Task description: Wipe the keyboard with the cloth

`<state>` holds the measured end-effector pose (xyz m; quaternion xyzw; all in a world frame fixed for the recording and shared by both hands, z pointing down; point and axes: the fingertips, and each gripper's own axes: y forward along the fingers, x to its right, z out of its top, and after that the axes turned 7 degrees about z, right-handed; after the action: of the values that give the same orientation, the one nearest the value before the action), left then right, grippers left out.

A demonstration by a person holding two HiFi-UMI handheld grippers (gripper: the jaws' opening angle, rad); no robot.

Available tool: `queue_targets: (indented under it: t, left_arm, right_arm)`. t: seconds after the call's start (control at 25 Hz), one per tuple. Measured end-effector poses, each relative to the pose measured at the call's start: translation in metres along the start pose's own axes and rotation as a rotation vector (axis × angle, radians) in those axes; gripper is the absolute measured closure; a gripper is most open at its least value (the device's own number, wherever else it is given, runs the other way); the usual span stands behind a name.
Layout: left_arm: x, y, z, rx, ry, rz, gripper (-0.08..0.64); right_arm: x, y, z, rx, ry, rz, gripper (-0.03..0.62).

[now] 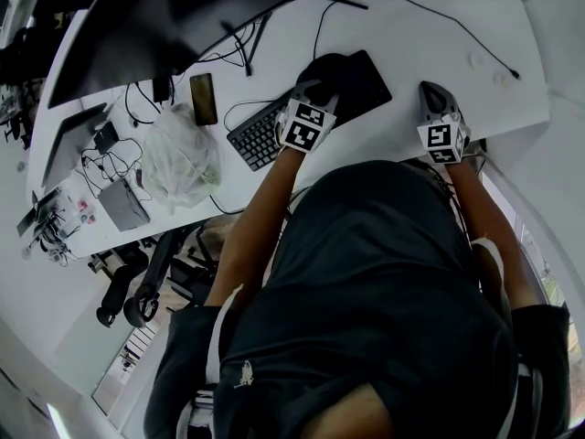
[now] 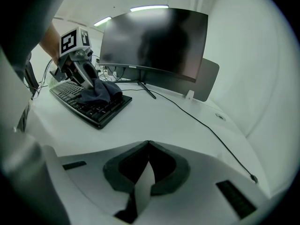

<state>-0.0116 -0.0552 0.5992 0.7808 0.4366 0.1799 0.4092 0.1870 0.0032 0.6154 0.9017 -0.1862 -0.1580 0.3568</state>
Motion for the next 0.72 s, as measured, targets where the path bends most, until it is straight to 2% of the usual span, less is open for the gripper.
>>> queue_targets:
  t: [0.12,0.28,0.36,0.52,0.72]
  left_arm:
    - [0.013,-0.003,-0.007,-0.006,0.016,-0.024,0.469]
    - [0.025,-0.004,-0.018,-0.002,0.001,-0.038,0.469]
    - [0.033,-0.003,-0.02,-0.014,0.0,-0.074,0.469]
    - [0.056,0.0,-0.025,-0.048,0.063,-0.14,0.469]
    - [0.051,0.006,-0.015,-0.074,0.06,-0.202,0.472]
  right_arm:
    - [0.0,0.0,0.001,0.001,0.003,0.0,0.583]
    - [-0.002,0.002,-0.001,0.007,-0.004,0.001,0.583]
    - [-0.003,0.004,-0.003,0.003,-0.003,0.001,0.583]
    - [-0.003,0.002,-0.002,0.0,0.004,0.001,0.583]
    - [-0.001,0.002,0.0,-0.003,0.005,-0.002,0.583]
